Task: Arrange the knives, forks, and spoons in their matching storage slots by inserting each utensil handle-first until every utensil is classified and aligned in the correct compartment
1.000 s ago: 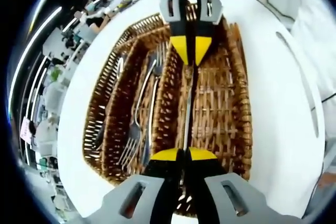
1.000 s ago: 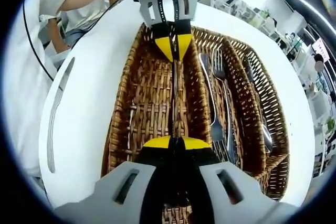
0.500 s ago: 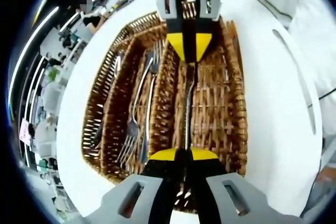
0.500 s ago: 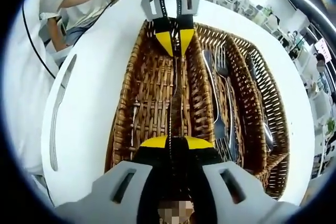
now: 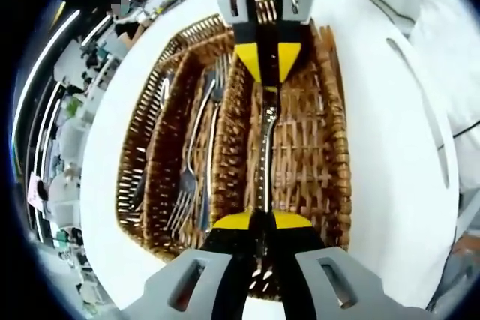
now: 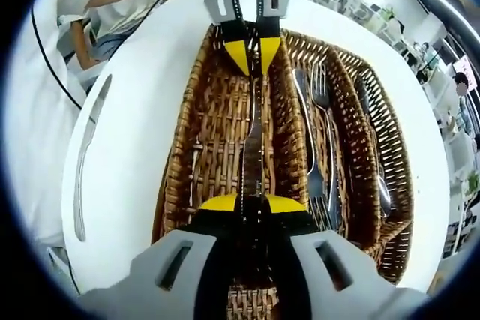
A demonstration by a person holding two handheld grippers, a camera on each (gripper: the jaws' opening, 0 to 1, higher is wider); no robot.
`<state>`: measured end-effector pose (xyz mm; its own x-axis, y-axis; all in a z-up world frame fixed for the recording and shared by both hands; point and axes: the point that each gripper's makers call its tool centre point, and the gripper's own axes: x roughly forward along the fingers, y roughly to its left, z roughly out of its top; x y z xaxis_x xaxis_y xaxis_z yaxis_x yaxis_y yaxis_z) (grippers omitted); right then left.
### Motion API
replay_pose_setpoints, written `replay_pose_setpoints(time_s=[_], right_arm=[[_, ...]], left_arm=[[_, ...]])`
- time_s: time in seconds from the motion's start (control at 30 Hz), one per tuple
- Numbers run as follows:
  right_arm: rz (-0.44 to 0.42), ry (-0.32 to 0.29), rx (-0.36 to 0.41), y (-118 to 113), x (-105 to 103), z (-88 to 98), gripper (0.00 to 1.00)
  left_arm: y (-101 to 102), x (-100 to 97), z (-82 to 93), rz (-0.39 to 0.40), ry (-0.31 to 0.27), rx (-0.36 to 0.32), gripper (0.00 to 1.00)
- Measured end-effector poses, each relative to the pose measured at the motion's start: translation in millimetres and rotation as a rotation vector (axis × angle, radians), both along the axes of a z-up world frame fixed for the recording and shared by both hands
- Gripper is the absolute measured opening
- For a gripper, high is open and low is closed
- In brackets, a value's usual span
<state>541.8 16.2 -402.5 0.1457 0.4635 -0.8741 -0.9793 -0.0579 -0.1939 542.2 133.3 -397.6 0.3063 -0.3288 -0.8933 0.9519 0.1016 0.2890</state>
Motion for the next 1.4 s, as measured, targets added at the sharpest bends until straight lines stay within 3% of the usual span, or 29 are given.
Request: replay_pose_setpoints(time_s=[1.4], right_arm=[[-0.083,0.071,0.026,-4.8,2.0,0.2,0.12]], left_arm=[[-3.5,6.3,-0.7,0.028,-0.013,-0.02,0.09]])
